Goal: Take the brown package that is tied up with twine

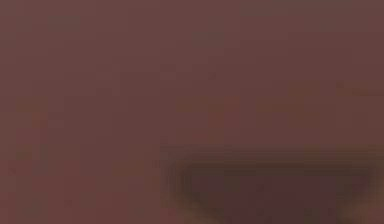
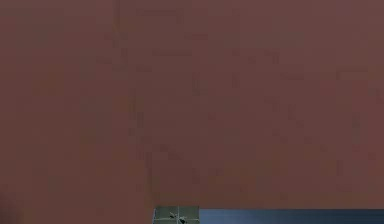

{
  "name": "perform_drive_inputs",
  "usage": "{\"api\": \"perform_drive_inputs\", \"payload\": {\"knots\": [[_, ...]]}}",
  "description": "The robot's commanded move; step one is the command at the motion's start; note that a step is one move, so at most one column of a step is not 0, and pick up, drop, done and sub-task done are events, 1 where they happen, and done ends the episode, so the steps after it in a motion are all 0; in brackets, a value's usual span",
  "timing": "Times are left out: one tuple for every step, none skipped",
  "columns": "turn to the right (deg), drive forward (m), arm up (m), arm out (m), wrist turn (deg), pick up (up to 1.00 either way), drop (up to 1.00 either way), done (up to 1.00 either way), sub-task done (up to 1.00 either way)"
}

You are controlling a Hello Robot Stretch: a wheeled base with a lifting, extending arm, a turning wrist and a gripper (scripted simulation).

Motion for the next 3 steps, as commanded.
{"api": "perform_drive_inputs", "payload": {"knots": [[0.0, 0.0, 0.14, 0.0, 0.0, 0.0, 0.0, 0.0, 0.0], [0.0, 0.0, 0.0, 0.32, 0.0, 0.0, 0.0, 0.0, 0.0], [0.0, 0.0, 0.0, 0.0, 45.0, 0.0, 0.0, 0.0, 0.0]]}}
